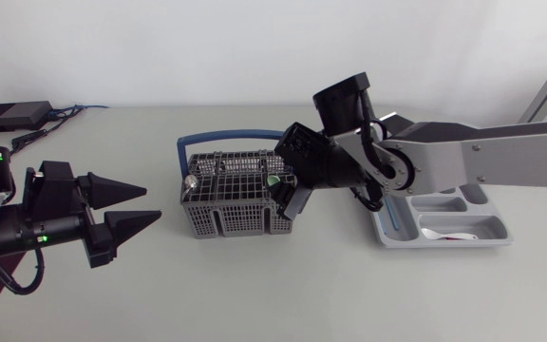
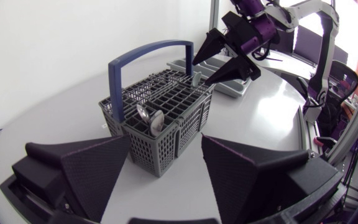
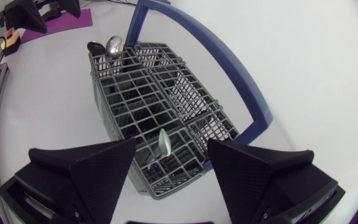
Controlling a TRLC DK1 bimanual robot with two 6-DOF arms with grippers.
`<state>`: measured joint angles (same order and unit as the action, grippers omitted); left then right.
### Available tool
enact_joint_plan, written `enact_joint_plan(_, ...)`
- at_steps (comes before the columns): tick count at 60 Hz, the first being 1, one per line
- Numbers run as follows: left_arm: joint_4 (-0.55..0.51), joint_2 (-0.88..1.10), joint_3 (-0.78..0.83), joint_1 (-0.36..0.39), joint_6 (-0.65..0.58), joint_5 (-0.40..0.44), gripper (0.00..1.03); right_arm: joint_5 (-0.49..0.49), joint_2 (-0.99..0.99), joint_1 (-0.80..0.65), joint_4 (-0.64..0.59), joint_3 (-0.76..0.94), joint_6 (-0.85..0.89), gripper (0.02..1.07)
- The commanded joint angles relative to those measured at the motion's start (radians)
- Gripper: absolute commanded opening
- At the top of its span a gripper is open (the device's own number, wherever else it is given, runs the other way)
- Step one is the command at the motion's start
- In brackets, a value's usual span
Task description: Unload the cutlery basket into the drawer organizer.
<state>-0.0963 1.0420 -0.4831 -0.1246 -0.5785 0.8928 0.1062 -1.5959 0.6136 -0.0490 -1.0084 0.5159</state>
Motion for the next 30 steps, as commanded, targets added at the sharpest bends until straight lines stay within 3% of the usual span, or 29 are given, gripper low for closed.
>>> enact_joint_plan(1,0.007,-0.011,-0.008,0.028,-0.029,0.006,0.96,-0.008,0.004,-0.006,0.008,-0.007,0.026,0.84)
enact_joint_plan(18,0.027,0.061,-0.112,0.238,-0.087,-0.092,0.97,-0.007,0.183,-0.008,0.012,0.131,0.016,0.85)
enact_joint_plan(30,0.061,0.236,-0.247,0.367,-0.152,-0.144,0.97,-0.007,0.307,-0.006,0.012,0.251,0.009,0.85)
